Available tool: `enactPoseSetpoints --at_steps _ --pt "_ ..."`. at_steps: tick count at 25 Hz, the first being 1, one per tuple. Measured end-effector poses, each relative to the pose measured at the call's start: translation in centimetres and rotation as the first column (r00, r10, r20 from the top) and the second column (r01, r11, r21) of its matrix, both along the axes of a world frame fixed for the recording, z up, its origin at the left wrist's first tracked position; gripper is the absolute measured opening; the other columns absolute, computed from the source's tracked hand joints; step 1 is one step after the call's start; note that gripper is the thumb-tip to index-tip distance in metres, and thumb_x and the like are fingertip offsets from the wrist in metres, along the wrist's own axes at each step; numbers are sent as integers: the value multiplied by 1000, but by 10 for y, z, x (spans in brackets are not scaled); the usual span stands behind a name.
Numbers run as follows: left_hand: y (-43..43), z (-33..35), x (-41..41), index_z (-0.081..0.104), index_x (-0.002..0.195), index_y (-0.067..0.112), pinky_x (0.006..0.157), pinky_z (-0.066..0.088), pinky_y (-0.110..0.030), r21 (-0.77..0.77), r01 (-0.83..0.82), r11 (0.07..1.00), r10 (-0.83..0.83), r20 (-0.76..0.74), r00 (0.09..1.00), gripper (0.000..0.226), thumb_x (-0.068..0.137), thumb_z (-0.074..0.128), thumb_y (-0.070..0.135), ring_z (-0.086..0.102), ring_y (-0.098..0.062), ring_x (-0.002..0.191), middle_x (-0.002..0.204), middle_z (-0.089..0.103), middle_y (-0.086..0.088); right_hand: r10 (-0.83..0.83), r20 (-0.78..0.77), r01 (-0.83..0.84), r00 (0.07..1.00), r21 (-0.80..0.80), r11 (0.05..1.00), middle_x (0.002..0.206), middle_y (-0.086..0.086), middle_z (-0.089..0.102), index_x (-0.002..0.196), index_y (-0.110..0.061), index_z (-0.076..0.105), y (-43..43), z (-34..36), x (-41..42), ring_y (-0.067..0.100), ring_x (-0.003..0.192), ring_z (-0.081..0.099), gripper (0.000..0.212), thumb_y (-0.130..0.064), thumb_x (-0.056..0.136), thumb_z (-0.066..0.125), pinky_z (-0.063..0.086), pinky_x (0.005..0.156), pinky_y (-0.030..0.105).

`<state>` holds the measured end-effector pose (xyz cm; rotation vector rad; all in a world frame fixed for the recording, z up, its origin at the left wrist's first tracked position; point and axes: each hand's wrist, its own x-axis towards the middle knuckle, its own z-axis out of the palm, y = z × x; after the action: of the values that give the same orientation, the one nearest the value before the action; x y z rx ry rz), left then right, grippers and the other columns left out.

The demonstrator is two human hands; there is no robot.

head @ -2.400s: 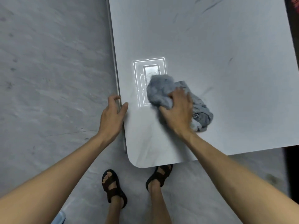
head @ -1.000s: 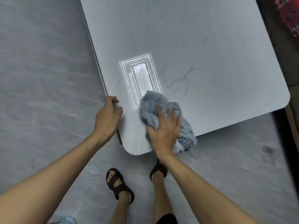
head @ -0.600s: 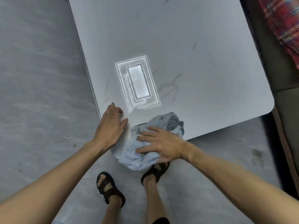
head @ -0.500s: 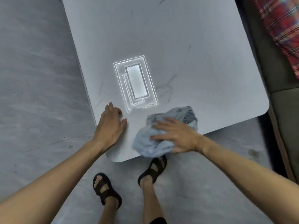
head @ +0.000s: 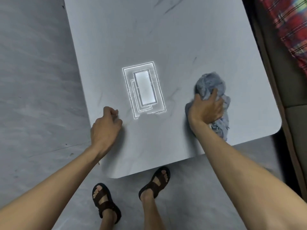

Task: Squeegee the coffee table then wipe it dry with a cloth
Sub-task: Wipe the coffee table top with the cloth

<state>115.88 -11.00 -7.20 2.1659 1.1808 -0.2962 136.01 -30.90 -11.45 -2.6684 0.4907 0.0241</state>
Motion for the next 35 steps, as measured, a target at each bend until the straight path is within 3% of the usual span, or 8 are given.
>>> enactPoseSetpoints --at_steps 3,10,15,17,20,25,31,35 --pt "17 4 -2 45 113 18 81 45 -39 22 -151 988 148 124 981 24 90 48 20 60 -32 99 116 65 -4 546 -3 -546 838 12 838 145 14 46 136 -30 50 66 -4 -63 29 137 36 63 -48 77 58 11 118 40" --pt "29 -2 -19 40 109 16 74 34 -34 -27 -26 999 29 125 992 20 92 49 21 49 -27 86 99 53 -3 814 -62 -816 -578 64 -574 145 12 47 135 -31 51 35 -5 -135 31 139 37 64 -52 77 67 20 117 49" --pt "18 -20 -22 37 113 16 79 43 -40 -36 259 965 -260 -31 965 28 91 50 27 51 -35 112 133 43 -15 986 -69 -986 154 53 158 129 9 58 128 -33 51 -84 10 -35 36 121 51 47 -42 83 57 39 104 48" --pt "17 -21 -19 36 117 16 80 41 -40 -51 266 963 -270 -102 957 31 91 49 28 46 -38 123 145 33 -19 689 -19 -689 724 10 725 124 11 59 128 -28 53 -112 13 -21 34 114 53 53 -32 75 58 42 98 43" --pt "18 -16 -18 34 104 21 77 39 -38 -55 248 967 -252 -92 963 20 90 48 26 52 -40 116 141 40 -19 120 5 -120 993 -82 989 128 15 58 135 -24 52 -81 4 -41 32 121 50 63 -33 73 58 36 106 47" --pt "31 -7 -28 41 112 16 84 43 -38 -81 95 992 -92 39 995 22 91 48 19 58 -33 106 134 56 -5 488 -68 -491 870 -30 871 144 14 44 138 -32 45 36 7 -162 33 135 35 68 -38 74 66 27 113 50" --pt "38 -10 -23 39 105 19 70 36 -34 24 129 991 -131 119 984 19 91 51 21 52 -29 85 97 55 -7 835 -78 -838 -545 75 -540 144 14 46 135 -31 51 43 0 -171 32 137 35 62 -38 75 69 20 117 51" --pt "41 -24 0 44 105 14 81 44 -40 64 232 971 -239 124 963 24 88 57 26 52 -30 100 111 47 -8 939 -150 -950 -308 4 -311 146 11 46 137 -34 46 -26 -1 -50 29 139 36 61 -53 80 60 22 117 48"
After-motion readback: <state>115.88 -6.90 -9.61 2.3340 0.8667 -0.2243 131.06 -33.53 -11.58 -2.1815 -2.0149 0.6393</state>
